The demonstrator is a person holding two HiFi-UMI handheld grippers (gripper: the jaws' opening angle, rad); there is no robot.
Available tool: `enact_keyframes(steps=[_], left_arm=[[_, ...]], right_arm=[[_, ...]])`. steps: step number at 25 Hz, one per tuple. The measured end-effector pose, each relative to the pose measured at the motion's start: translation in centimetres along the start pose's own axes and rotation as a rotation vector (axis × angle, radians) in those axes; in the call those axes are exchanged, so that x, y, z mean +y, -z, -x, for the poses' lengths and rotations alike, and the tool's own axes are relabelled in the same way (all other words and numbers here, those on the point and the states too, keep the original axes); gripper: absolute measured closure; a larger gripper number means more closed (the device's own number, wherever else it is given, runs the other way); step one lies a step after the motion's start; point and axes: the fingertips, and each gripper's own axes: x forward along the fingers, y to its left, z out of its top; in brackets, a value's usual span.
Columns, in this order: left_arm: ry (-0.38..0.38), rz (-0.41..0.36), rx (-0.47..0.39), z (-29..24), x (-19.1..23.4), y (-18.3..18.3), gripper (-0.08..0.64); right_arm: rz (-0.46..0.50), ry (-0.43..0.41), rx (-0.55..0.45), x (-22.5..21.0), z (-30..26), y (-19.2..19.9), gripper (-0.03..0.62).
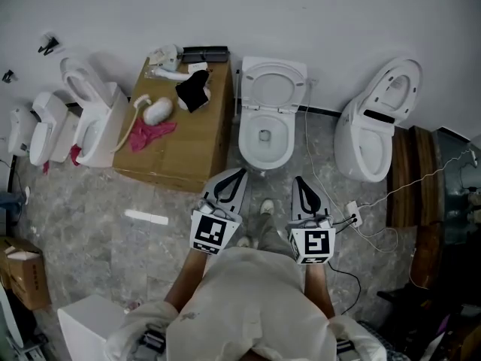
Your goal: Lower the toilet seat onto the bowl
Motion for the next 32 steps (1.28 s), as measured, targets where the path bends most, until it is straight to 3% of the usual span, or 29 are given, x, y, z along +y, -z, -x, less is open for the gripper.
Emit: enact_keyframes(steps=[18, 32], left_arm=[[-0.096, -0.011, 0.066, -14.3, 3.5, -1.8, 0.548], [-0.158, -0.021, 0.095, -20.0, 4.7, -1.7, 0.548]], right_arm=[[-0.023, -0.104, 0.021, -11.6, -11.5, 0.2, 0.586], [-0.041, -0.153, 0.005, -16.2, -16.8, 0.9, 0.586]])
